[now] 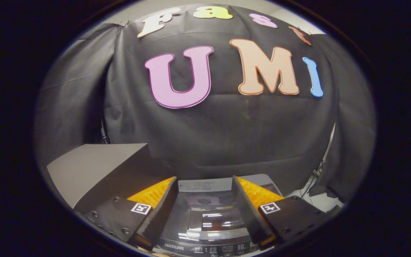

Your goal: Put the clothes into the washing machine and then close the washing machine lid.

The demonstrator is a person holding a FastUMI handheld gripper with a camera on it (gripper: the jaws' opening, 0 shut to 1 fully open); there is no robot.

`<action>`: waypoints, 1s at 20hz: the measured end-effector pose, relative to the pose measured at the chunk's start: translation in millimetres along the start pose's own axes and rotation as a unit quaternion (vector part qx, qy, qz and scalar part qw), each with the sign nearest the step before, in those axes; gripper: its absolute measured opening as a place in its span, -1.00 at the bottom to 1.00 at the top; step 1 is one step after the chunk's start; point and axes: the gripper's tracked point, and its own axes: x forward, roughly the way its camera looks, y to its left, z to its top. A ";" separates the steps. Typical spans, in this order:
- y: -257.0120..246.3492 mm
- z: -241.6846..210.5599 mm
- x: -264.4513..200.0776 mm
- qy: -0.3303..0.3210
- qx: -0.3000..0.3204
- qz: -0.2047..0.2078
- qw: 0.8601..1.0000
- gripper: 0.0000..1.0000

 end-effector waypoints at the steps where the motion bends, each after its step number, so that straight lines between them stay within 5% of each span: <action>1: -1.8 0.5 -4.3 -0.004 -0.002 0.002 1.000 0.89; 15: -33.5 -8.9 -74.0 -0.099 -0.058 0.049 0.992 0.89; 20: -43.9 -50.5 -104.2 -0.111 -0.079 0.065 0.989 0.89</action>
